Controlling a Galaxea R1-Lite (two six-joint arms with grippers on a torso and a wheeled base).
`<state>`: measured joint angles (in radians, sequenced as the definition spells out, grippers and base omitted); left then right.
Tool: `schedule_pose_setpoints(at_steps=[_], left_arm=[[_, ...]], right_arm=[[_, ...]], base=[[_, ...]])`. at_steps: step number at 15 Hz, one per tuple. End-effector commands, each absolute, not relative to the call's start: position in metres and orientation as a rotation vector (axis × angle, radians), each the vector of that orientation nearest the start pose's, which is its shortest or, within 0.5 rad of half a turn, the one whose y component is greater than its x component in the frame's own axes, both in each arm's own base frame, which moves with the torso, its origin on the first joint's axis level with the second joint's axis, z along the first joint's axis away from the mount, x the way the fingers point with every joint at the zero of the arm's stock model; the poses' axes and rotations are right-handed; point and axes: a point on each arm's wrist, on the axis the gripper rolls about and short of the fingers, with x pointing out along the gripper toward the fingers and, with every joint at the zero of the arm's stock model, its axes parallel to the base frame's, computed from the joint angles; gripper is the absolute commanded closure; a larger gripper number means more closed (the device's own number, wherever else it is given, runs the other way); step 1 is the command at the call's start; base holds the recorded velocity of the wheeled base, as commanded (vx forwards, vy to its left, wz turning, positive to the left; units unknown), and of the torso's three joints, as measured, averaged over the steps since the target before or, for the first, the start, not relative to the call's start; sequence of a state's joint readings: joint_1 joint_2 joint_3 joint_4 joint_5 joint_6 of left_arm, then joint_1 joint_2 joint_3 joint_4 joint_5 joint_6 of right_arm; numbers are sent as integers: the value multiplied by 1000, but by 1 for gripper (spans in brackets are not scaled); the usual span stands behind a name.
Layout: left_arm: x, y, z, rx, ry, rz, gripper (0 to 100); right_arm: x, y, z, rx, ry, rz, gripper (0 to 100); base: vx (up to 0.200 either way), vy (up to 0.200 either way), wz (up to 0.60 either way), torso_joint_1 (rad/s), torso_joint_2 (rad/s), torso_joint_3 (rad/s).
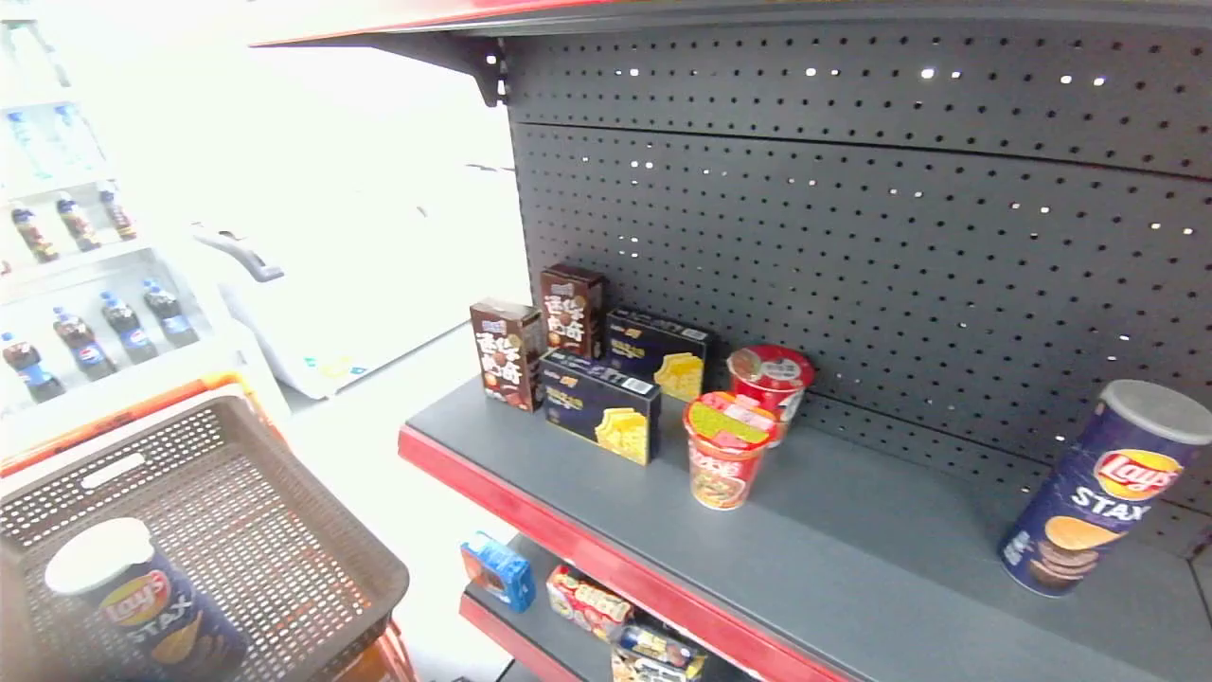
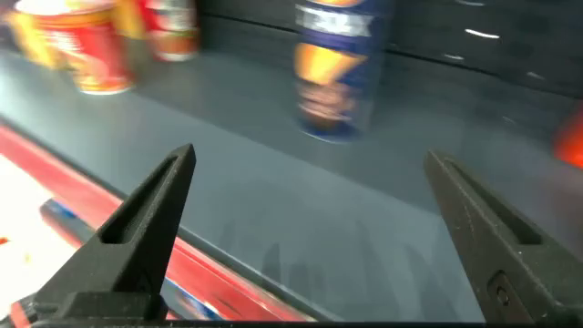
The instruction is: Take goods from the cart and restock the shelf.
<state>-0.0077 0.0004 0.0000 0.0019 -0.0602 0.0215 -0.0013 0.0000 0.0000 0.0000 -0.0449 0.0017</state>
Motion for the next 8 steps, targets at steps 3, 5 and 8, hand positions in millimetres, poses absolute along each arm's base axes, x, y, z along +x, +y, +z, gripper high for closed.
schedule_pose_setpoints(at_steps=[3,5,8], left_arm=[[-23,-1,75,15,1,-63,0],[-23,-1,75,14,1,-63,0],[-28,0,168,71,-6,-46,0]], right_arm=[[-23,-1,76,1,1,-48,0],[-23,-1,75,3,0,-46,0],[-23,-1,75,3,0,-46,0]], base=[[0,0,600,1,2,-1],[0,0,600,5,7,2],[0,0,0,0,0,0]])
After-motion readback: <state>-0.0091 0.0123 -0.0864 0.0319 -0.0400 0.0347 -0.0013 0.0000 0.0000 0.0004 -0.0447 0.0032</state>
